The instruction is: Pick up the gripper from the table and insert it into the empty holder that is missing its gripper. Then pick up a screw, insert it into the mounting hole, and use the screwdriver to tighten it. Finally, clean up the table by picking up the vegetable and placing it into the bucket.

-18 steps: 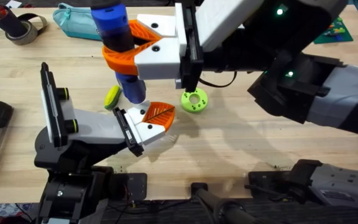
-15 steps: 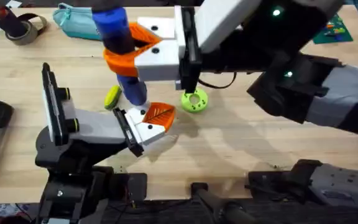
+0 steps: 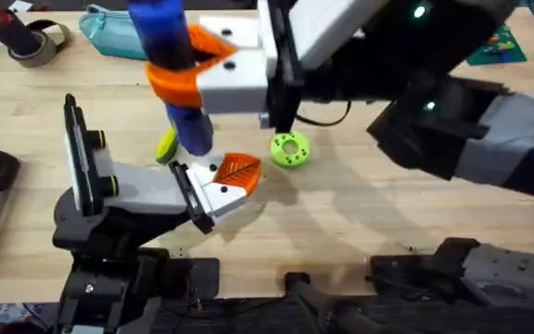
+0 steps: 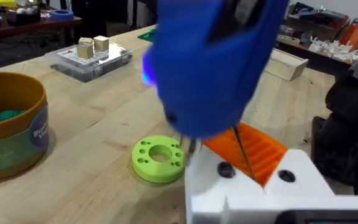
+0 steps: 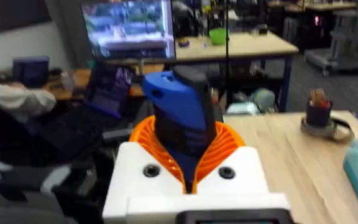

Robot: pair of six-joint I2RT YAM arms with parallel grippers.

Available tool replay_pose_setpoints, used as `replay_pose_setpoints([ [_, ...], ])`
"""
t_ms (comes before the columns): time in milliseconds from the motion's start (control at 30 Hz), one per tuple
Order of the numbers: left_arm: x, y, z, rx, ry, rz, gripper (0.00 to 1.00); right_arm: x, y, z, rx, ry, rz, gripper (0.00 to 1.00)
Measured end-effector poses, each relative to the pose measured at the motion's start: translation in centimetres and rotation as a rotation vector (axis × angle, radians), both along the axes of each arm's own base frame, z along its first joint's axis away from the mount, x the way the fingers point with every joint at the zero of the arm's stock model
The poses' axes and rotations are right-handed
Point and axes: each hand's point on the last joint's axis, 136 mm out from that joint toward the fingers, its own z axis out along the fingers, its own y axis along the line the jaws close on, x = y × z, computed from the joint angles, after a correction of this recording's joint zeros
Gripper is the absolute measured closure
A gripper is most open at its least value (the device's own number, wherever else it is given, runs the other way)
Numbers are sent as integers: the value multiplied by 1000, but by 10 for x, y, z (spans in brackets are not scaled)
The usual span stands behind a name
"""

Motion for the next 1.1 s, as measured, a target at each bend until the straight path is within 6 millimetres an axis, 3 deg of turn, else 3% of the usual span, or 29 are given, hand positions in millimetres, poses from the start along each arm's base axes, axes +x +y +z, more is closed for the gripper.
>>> replay_pose_setpoints([
  [233,0,0,0,0,0,0,989,-9,-1,49,63,-46,57,965],
  [433,0,0,0,0,0,0,989,-8,4,63,-26,52,77,963],
  [600,0,0,0,0,0,0,989,-14,-1,79,-21,30,118,964],
  [933,0,0,0,0,0,0,989,-7,-25,79,-46,49,192,963],
  [1100,0,0,0,0,0,0,989,-13,-29,77,-55,37,236,964],
])
